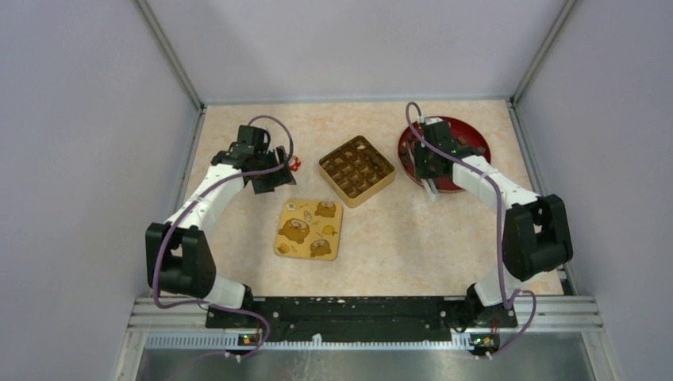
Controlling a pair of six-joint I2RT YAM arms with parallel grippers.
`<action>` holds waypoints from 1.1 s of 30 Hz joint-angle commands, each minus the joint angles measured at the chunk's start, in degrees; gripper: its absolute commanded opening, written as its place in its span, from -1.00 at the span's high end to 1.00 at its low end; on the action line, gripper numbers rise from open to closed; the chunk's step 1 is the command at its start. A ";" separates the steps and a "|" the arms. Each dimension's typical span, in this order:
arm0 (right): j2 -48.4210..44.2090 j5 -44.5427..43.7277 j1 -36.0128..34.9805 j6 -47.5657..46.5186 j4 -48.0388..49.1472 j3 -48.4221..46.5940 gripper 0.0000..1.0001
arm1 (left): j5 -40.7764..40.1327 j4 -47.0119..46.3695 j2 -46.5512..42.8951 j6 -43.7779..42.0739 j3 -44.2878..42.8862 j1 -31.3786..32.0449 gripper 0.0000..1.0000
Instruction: Pack the chocolate
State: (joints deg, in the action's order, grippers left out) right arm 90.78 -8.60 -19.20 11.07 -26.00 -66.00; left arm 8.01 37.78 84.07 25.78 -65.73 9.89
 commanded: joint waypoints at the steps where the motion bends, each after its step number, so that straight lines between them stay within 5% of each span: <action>1: -0.36 -1.94 0.33 -0.60 1.45 -0.43 0.25 | -0.63 -0.51 -0.12 -0.29 -1.98 -0.22 -0.45; 33: -1.76 -5.19 0.45 -0.36 0.81 1.07 0.17 | 0.43 -0.86 0.11 -0.29 -2.10 -0.22 -0.45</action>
State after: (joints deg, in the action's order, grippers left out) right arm 90.74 -12.19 -19.20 10.57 -27.70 -64.47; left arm 8.10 37.76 84.31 25.76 -65.82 9.89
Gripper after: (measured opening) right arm 0.418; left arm 0.727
